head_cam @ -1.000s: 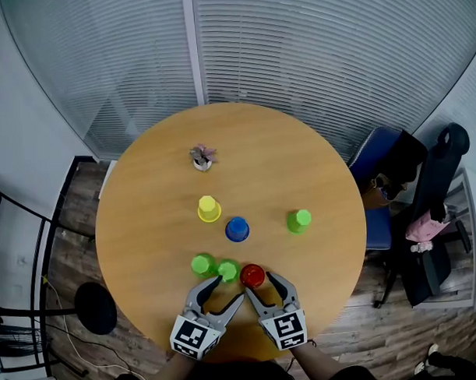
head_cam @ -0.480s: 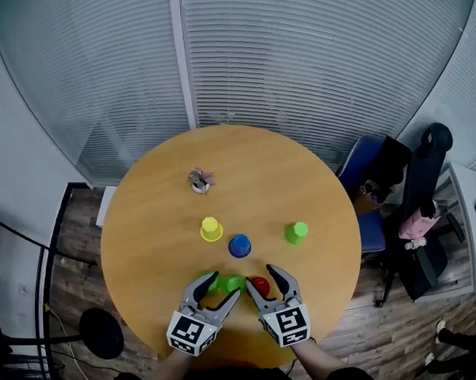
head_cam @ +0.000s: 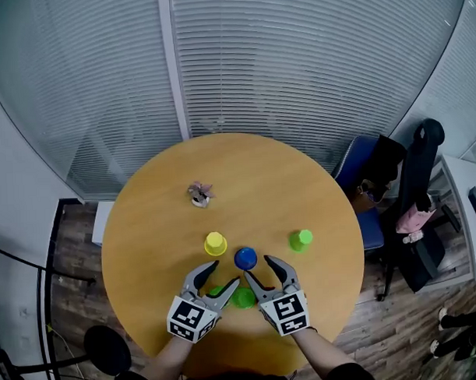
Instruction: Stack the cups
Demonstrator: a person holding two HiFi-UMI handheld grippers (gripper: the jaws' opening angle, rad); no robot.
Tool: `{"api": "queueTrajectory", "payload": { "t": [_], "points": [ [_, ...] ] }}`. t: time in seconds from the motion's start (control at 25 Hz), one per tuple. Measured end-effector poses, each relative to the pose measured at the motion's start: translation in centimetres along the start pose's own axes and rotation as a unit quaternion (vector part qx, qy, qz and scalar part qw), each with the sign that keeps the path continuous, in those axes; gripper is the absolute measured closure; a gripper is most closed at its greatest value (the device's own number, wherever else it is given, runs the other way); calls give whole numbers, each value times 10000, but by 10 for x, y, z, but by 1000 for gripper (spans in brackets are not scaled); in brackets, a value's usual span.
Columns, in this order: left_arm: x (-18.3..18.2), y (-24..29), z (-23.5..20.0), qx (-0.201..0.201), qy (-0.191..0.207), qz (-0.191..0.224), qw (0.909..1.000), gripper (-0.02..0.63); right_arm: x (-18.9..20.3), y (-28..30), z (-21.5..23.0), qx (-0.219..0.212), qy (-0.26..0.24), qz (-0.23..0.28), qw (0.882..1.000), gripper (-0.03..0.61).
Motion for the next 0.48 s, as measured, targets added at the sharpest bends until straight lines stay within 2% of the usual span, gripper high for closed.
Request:
{"api": "queueTrajectory", "payload": {
  "t": [0.48],
  "points": [
    [26, 38, -17, 387, -132, -382, 9984, 367, 37, 49, 29, -286, 224, -1128, 9930, 356]
  ]
}}
Point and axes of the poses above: the fingertips, and each gripper's own axes: y forward along the fingers, z to its right, x out of its underside, the point moved 3 cm from there along -y, backward along the fingers, and after that the axes turned 15 degrees about -x, right-handed, at the moved point
